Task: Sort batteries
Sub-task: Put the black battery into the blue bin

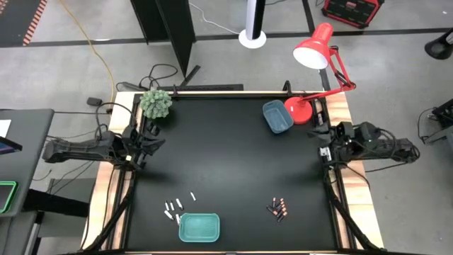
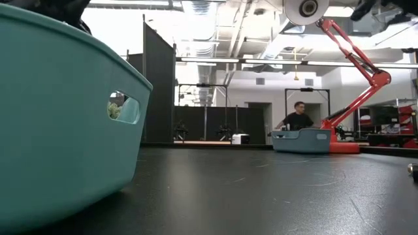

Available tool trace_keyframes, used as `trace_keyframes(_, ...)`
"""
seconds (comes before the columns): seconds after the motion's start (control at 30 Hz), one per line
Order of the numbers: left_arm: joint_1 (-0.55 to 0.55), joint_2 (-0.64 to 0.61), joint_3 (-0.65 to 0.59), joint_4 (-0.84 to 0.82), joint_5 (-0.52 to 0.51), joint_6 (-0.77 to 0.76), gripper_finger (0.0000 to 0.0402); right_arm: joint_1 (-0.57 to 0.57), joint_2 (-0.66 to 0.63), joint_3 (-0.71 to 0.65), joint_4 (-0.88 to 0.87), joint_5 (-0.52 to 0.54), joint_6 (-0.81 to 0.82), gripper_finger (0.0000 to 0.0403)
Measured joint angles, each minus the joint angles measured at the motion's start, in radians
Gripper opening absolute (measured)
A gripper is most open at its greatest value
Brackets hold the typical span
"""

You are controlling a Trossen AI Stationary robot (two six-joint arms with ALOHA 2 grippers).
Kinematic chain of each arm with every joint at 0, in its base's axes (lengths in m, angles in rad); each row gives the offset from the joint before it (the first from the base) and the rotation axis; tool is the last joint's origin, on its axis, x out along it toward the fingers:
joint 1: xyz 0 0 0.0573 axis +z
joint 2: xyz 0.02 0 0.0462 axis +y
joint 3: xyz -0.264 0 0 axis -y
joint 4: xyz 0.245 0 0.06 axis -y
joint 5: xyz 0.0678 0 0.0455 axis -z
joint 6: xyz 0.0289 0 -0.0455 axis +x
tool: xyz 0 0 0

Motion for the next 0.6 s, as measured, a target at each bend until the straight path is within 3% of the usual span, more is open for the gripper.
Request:
trace_keyframes(0.17,0.000,0.099,0.030,-0.063,-0.017,0.057,0.0004,0.051,0.165,0.126,-0.215,-0.024,0.044,0.0033)
trace_keyframes(0.37,-0.002,0.207,0.126,-0.215,0.015,0.160,0.0006,0.144,0.436,0.215,-0.301,-0.029,0.169,0.0033)
trace_keyframes(0.5,-0.010,0.257,0.184,-0.271,0.017,0.251,0.0029,0.226,0.622,0.242,-0.294,-0.029,0.214,0.0033)
trace_keyframes(0.6,-0.013,0.276,0.215,-0.308,0.018,0.287,0.0058,0.282,0.751,0.261,-0.195,-0.029,0.268,0.0033)
